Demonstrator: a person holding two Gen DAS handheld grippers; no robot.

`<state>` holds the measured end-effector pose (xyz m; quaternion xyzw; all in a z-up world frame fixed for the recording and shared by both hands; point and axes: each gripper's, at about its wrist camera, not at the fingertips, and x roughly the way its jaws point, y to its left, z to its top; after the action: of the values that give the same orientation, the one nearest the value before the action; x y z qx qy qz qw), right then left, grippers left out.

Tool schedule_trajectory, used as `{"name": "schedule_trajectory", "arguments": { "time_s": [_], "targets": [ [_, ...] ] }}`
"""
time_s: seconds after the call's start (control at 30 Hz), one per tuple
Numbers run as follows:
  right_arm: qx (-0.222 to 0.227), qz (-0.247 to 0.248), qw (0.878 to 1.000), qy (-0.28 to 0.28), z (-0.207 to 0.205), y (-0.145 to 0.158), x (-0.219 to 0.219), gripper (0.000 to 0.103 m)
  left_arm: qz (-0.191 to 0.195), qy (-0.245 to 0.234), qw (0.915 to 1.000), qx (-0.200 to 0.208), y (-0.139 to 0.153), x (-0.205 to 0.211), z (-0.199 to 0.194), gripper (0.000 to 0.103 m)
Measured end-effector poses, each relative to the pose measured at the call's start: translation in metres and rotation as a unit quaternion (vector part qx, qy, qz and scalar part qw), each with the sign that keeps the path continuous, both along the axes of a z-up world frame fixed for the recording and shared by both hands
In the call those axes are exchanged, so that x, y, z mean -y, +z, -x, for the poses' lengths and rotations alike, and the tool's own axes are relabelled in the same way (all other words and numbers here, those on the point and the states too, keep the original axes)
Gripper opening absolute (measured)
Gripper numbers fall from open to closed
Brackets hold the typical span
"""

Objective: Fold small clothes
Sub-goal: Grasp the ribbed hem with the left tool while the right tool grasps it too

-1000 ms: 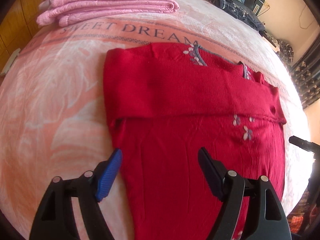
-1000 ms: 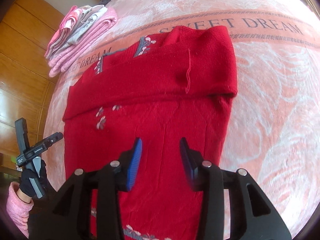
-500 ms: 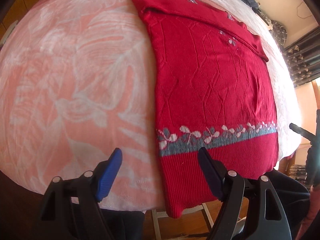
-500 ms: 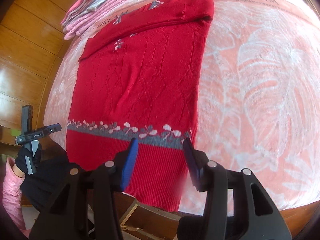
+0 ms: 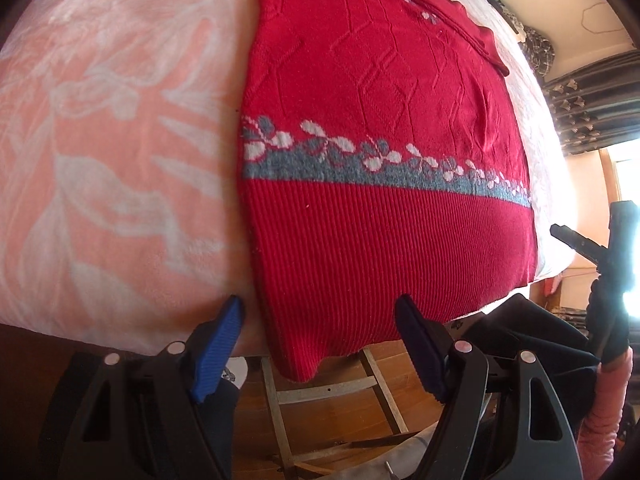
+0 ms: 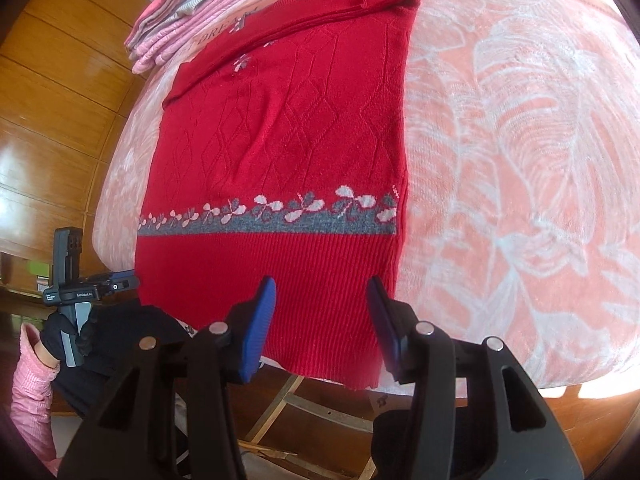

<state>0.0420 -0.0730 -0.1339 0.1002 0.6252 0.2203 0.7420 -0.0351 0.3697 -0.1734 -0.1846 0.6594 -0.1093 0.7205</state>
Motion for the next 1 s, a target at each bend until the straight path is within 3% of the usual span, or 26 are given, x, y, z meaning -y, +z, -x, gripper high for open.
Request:
{"name": "schedule_trajectory", "arguments": {
  "time_s": [0.17,0.33,0.47,0.73,0.8,0.9,0.97,1.0],
  "targets": [
    [-0.009,0.001,1.000,-0.011,-0.001,-0.009,0.012,0.048,0.014,0.009,0.9999,-0.003,-0.001,0.001,0.000,0.058],
    [-0.022,0.007,1.000,-0.008,0.001,-0.019,0.017,0.048,0.049,0.017,0.9985,-0.019,-0.006,0.001,0.003,0.027],
    [-0.046,0.004,0.999,-0.002,0.004,-0.032,0.019,0.049,0.056,0.013,0.9980,-0.025,-0.011,0.005,0.004,0.022],
    [-0.054,-0.001,0.998,0.007,0.007,-0.040,0.020,0.048,0.069,0.017,0.9969,-0.035,-0.016,0.002,0.004,0.025],
    [-0.054,-0.006,0.998,0.017,0.009,-0.041,0.017,0.044,0.067,0.016,0.9971,-0.033,-0.015,0.003,0.004,0.024],
    [-0.058,-0.007,0.998,0.031,0.012,-0.043,0.010,0.027,0.058,0.011,0.9979,-0.027,-0.014,0.005,0.005,0.021],
    [-0.055,-0.005,0.998,0.041,0.013,-0.043,0.007,0.008,0.054,0.012,0.9982,-0.023,-0.013,0.005,0.005,0.016],
    [-0.056,-0.011,0.997,0.042,0.013,-0.043,0.006,0.007,0.056,0.013,0.9981,-0.022,-0.014,0.005,0.004,0.012]
  ]
}}
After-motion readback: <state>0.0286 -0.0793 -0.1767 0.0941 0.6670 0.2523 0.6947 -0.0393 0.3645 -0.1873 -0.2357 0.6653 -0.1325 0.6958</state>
